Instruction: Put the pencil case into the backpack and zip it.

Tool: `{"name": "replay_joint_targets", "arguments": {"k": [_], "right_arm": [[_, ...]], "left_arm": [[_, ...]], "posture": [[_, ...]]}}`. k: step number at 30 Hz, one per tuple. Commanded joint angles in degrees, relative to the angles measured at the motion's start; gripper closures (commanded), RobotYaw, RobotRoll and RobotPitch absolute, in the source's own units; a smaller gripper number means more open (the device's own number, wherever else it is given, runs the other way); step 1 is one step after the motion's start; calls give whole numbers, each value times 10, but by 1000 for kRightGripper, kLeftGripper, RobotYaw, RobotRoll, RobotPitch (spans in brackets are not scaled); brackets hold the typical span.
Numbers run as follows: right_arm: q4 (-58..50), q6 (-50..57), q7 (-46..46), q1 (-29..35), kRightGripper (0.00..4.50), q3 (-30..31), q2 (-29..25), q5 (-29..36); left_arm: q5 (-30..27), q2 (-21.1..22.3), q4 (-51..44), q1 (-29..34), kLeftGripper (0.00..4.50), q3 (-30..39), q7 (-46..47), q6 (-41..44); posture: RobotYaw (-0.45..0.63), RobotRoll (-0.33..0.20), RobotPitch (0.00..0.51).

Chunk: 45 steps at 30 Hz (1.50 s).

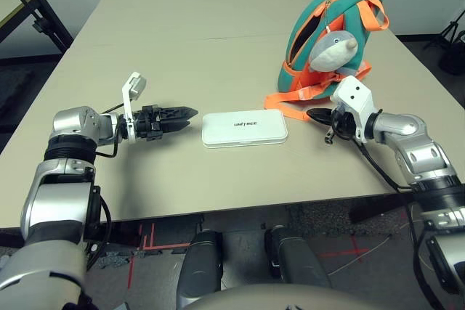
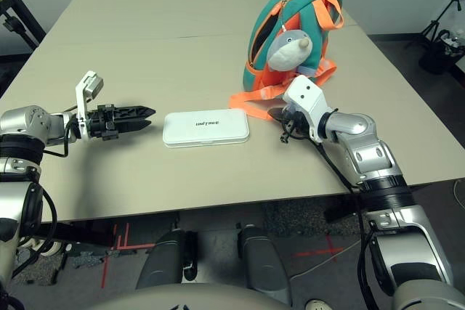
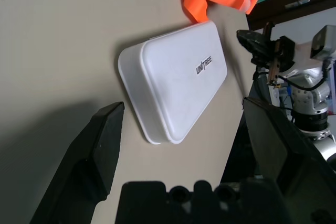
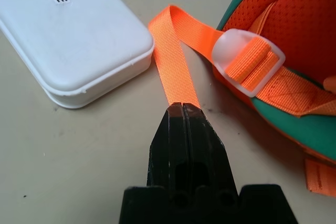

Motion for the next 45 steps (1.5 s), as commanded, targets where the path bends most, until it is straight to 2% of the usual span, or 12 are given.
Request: {"name": "replay_joint_targets", "arguments": {"k": [1, 9, 16, 25, 32, 39, 45], "right_arm": [[4, -7, 2, -7, 4482, 7, 5, -6], [-4, -7, -2, -2, 4482, 4, 11, -11], [-8, -12, -3, 7, 4482, 11, 6, -26], [-16, -21, 20, 19, 4482, 42, -3, -60], [-15, -28, 21, 19, 4482, 86, 18, -90], [53, -72, -1, -18, 4482, 143, 51, -157], [84, -92, -9, -28, 4482, 147, 67, -173]], "left_arm": [[26, -13, 25, -13, 0, -10, -15, -12], [49, -46, 43, -9, 0, -1, -15, -33], [61, -59, 46, 1, 0, -2, -14, -44], [79, -51, 52, 0, 0, -3, -16, -47], [81, -39, 52, 1, 0, 2, -19, -43], [87, -36, 50, 8, 0, -1, -23, -39], [94, -35, 53, 4, 0, -3, -29, -40]], "posture": [[-128, 0, 79], [-139, 0, 90], [-140, 0, 95], [-137, 0, 91], [-131, 0, 94], [-131, 0, 95], [-133, 0, 92]]}}
